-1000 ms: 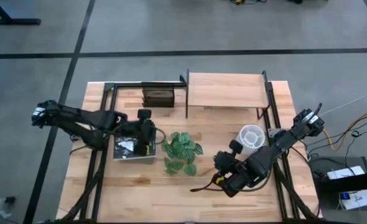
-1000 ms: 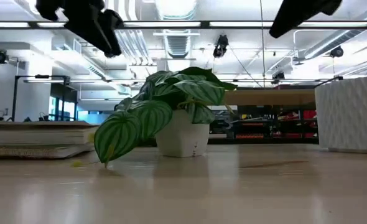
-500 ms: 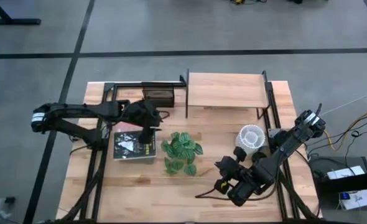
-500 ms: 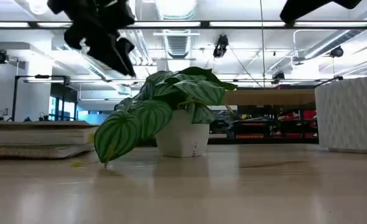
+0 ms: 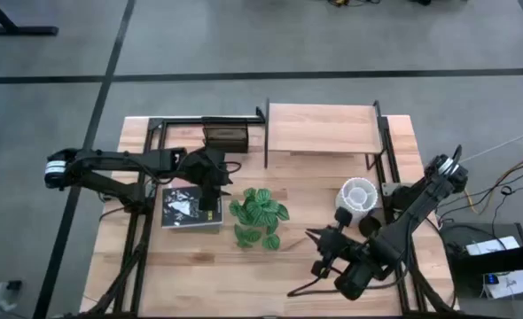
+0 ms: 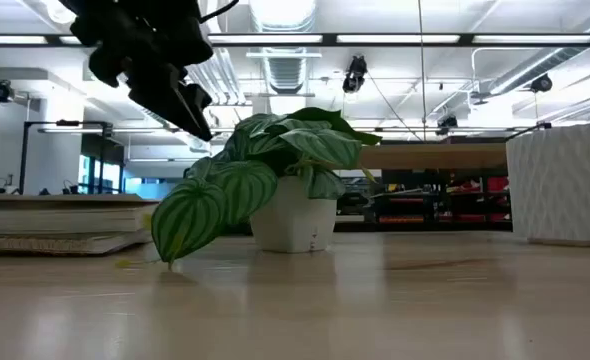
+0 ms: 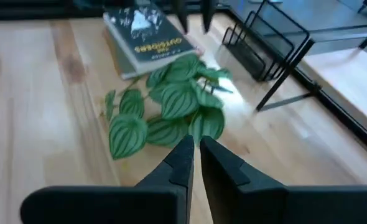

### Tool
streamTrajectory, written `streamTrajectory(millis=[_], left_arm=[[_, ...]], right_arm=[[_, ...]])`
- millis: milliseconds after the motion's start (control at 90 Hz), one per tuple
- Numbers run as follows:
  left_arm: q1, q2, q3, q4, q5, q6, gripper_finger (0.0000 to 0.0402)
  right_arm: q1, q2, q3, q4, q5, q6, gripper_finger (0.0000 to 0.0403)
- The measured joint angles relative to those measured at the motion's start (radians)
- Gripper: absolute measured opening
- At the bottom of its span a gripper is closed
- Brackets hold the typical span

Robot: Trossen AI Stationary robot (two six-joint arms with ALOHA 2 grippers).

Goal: Stock shelves
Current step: Return to Home Position

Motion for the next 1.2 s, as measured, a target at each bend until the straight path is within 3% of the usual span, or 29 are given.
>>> streamTrajectory(millis=[167,367,611,800,911,1056,1200], left_arm=[[-0.001,-0.011,-0.056,0.121,0.144,-0.071,0.0176],[-0.001,-0.063,-0.135,0.162,0.143,-0.176,0.0184],[-0.008,-0.207,-0.254,0.271,0.143,-0.251,0.0186],[-0.008,-0.337,-0.338,0.312,0.135,-0.274,0.0177],[-0.007,-0.404,-0.377,0.338,0.133,-0.283,0.0173],[-0.006,-0.478,-0.406,0.344,0.082,-0.283,0.0166],[-0.006,-0.529,-0.421,0.343,0.034,-0.283,0.0161]], right_arm=[[-0.031,-0.044,-0.004,0.004,0.016,-0.075,0.0014],[-0.083,-0.084,-0.029,0.006,0.015,-0.178,0.0014],[-0.147,-0.188,-0.11,0.018,-0.02,-0.185,0.0014],[-0.187,-0.284,-0.258,0.223,-0.073,-0.319,0.0014],[-0.223,-0.352,-0.374,0.446,-0.166,-0.476,0.0014],[-0.294,-0.445,-0.515,0.747,-0.4,-0.709,0.0014],[-0.37,-0.512,-0.614,0.872,-0.605,-0.806,0.0014]])
